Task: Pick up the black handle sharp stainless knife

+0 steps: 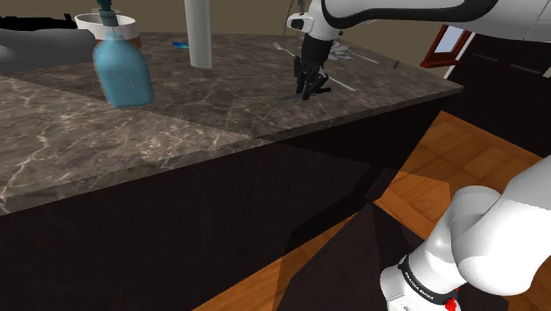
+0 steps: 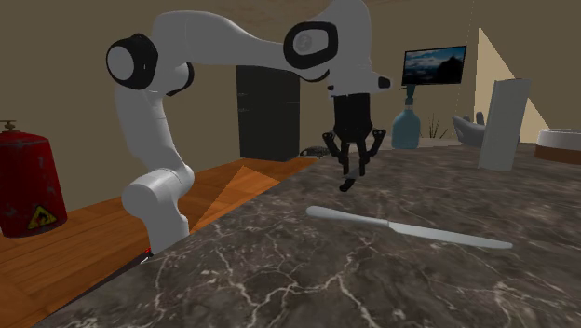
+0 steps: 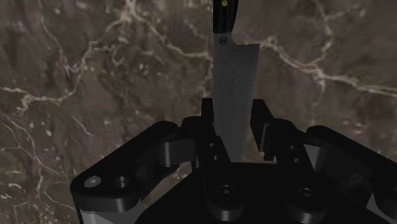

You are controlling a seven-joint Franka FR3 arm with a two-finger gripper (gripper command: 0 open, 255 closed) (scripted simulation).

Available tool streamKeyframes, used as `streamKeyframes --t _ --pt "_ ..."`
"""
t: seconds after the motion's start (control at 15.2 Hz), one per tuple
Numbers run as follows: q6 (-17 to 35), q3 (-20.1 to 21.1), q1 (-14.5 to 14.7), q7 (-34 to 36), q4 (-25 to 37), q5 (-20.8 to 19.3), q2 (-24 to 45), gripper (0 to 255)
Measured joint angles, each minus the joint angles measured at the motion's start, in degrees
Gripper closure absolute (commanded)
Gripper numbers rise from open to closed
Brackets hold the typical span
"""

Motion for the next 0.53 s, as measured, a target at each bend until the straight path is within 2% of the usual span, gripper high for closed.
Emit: streamKeyframes --t 0.53 --pt "-4.3 0.0 0.0 -0.2 5.0 0.1 0.8 255"
